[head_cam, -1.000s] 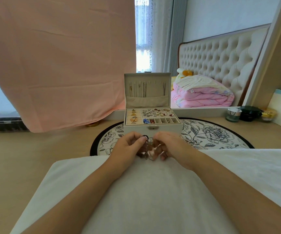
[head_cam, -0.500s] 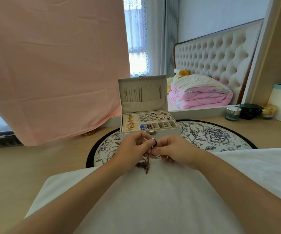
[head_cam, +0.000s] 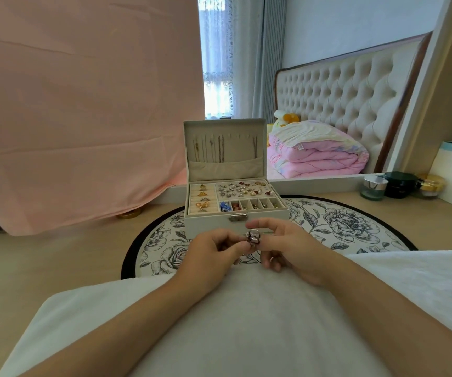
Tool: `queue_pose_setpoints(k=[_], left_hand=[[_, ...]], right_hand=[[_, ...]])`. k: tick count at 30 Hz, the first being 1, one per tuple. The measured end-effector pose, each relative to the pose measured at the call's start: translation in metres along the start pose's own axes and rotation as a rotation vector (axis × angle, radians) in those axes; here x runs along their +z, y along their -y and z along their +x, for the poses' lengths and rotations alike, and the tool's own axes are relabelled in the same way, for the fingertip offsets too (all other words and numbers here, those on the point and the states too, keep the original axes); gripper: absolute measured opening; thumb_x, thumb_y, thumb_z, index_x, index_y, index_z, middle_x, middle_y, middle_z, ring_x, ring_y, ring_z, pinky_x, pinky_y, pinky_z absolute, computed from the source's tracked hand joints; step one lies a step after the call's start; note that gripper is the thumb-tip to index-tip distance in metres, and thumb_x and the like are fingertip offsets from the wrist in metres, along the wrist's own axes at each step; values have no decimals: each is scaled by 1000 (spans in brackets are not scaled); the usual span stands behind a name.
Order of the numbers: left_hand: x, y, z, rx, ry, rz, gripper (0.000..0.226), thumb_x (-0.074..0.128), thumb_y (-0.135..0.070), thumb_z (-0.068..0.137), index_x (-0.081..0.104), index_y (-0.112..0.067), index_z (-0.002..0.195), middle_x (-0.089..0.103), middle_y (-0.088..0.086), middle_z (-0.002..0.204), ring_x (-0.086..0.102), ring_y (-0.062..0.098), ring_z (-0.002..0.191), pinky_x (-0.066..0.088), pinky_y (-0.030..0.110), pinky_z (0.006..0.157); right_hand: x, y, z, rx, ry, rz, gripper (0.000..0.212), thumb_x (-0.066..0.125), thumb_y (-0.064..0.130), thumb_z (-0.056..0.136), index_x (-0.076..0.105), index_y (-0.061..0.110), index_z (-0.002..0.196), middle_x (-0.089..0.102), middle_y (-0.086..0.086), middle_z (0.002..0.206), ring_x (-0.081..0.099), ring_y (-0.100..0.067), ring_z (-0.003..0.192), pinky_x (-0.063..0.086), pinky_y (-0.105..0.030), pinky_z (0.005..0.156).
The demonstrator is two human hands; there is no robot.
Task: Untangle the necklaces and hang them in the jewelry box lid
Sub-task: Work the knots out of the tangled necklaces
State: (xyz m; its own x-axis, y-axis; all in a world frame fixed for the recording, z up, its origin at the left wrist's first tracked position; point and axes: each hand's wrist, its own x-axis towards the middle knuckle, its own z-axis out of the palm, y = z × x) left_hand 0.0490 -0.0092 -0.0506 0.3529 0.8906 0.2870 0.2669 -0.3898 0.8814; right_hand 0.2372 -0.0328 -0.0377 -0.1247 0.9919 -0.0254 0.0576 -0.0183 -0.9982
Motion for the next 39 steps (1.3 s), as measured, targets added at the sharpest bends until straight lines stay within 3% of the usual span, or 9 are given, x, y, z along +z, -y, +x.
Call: queue_pose_setpoints(k=[2,7,12,18,24,26,28,35,39], left_hand=[[-2,2,-1,17,-13,34,3,80,-20,84,77,-21,85,69,-11,64,59,0,58,44,14,56],[-10,8,0,67,-4,212,12,83,-26,80,72,-29,83,69,-11,73,60,-3,64,45,11,60],[-17,12,7,66,49,339,5,68,-28,92,69,-32,95,66,-12,88,59,2,78,44,18,69],[-27,16,9,34,79,350,9,69,-25,93,67,-34,91,66,-15,89,60,-2,81,45,14,72],[-26,19,10,80,5,303,20,75,-24,87,63,-38,79,63,-16,73,58,-1,66,41,11,62],[-25,20,10,81,2,260,18,75,-23,86,65,-36,80,64,-15,73,59,1,67,44,14,63],[-24,20,10,76,15,219,16,76,-22,86,66,-35,82,65,-15,74,59,2,67,46,15,62],[-24,18,7,56,0,365,15,66,-21,86,63,-34,91,63,-12,80,56,5,68,45,22,62],[-24,17,7,40,4,409,15,63,-26,86,65,-37,95,60,-10,74,54,5,67,46,30,64]], right_hand=[[0,0,-1,-5,54,-63,41,66,13,77,69,18,118,64,-9,71,54,-16,55,38,-24,45],[6,-1,2,-20,9,-199,15,71,11,91,75,11,106,67,-5,68,52,-10,50,37,-22,43],[4,6,17,-15,21,-269,9,66,5,94,71,8,100,64,-22,82,55,-32,63,42,-27,41],[2,18,33,-112,81,-456,22,60,-3,96,77,12,94,65,-3,61,60,-19,54,50,-27,45],[2,10,36,-48,102,-283,34,51,-8,95,78,10,87,71,-18,85,67,-32,68,54,-34,51],[4,10,36,-42,124,-270,12,69,4,90,75,11,83,70,-20,81,63,-32,64,53,-35,54],[6,9,37,-54,113,-322,16,86,13,77,70,17,75,67,-13,68,56,-23,53,47,-31,51],[7,6,34,-53,122,-201,24,76,-12,78,70,7,92,71,-25,86,63,-31,77,57,-27,58],[6,7,32,-58,109,-137,29,73,-18,77,72,6,93,75,-22,93,70,-22,76,57,-24,58]])
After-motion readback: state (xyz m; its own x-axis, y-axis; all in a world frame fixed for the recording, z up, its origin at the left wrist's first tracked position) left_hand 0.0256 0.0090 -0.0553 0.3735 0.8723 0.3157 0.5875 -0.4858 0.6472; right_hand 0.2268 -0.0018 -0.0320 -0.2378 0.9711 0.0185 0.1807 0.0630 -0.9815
